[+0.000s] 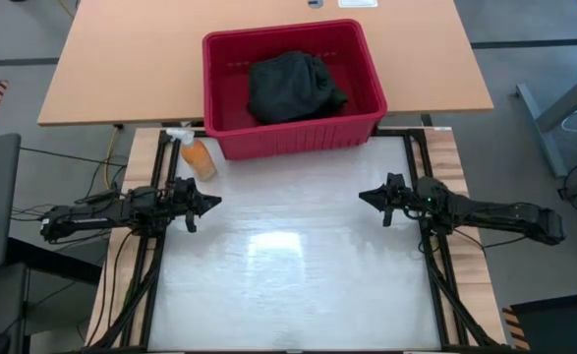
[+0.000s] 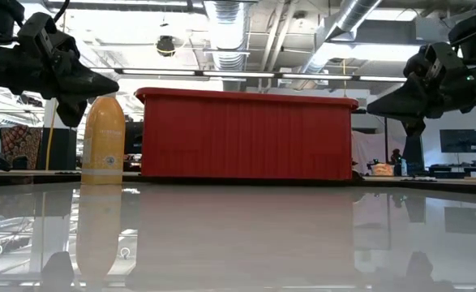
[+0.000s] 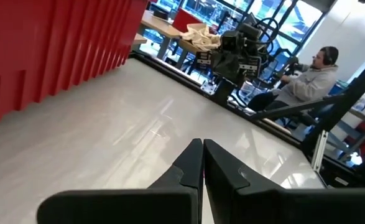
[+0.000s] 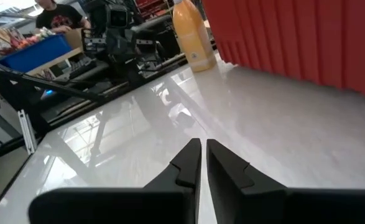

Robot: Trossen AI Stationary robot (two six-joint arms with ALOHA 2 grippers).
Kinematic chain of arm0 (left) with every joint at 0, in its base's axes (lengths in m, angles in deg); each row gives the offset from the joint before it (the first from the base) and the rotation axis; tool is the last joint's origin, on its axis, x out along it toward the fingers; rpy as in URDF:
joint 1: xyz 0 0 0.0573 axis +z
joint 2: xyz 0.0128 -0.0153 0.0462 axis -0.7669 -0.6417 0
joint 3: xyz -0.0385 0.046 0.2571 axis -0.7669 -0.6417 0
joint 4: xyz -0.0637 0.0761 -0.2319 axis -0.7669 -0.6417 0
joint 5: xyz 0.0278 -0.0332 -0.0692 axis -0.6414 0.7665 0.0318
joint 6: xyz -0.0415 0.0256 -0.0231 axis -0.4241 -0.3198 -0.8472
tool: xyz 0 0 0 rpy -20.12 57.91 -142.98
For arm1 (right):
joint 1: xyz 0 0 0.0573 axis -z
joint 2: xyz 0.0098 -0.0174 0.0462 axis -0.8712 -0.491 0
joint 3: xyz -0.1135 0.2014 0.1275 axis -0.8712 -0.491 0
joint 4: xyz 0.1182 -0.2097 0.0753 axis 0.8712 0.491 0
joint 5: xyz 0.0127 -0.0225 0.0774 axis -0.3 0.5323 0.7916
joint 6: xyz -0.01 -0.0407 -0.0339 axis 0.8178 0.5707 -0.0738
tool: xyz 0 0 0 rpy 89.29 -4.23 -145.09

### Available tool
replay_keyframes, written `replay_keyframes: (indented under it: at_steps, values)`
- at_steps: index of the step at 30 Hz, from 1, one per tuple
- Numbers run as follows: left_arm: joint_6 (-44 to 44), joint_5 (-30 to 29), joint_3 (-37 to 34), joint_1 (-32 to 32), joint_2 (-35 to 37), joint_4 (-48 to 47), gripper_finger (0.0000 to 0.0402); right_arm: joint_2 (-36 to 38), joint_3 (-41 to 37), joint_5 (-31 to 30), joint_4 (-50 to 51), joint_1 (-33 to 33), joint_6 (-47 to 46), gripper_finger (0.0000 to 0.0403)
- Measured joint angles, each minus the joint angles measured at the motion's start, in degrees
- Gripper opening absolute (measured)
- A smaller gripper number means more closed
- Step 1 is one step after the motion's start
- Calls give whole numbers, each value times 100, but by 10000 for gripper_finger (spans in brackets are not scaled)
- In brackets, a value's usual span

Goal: Fold laundry
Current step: Return to Home Position

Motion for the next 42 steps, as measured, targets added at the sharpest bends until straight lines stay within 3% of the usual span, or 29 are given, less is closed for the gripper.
replay_keyframes:
  at_steps: [42]
  values:
    - [-17,4,-7,0,0,-7,0,-2,-13,-10,329,-2,4,56]
